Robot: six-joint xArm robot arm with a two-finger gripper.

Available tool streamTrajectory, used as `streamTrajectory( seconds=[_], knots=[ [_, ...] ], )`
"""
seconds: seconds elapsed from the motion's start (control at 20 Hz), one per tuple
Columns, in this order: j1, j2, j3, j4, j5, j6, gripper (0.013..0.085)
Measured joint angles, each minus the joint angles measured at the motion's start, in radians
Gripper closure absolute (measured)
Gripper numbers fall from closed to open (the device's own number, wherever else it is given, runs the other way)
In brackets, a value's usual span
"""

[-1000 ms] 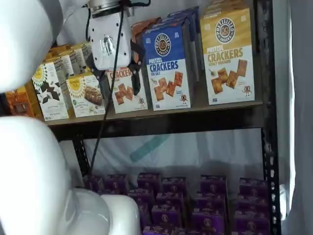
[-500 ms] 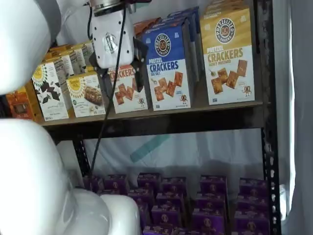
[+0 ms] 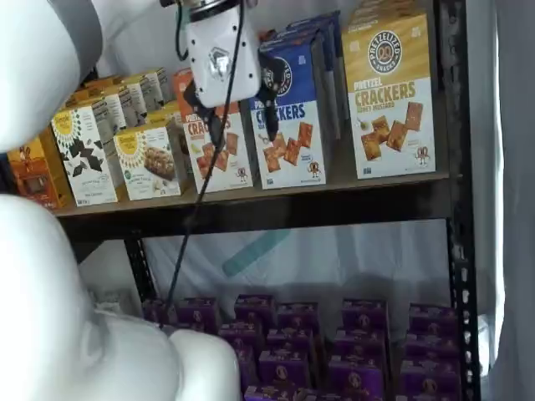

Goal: Retrieve the yellow and white box located on the top shelf, the sixth one from the left

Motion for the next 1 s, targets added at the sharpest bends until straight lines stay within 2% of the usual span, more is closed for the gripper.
streamTrajectory(
  seconds=[0.3,0.5,0.75,1.0],
  knots=[
    [-0.155,0.067,-0.033,0.001,-0.073,-0.15,0.013],
    [-0.226,0.118,-0.062,0.005,-0.091,-0.221,0.013],
    [-0.314,0.178,-0.093,0.04,-0.122,-0.302,0.013],
    [-0.385,0.232,-0.127,0.081,-0.175,-0.365,0.013]
  ],
)
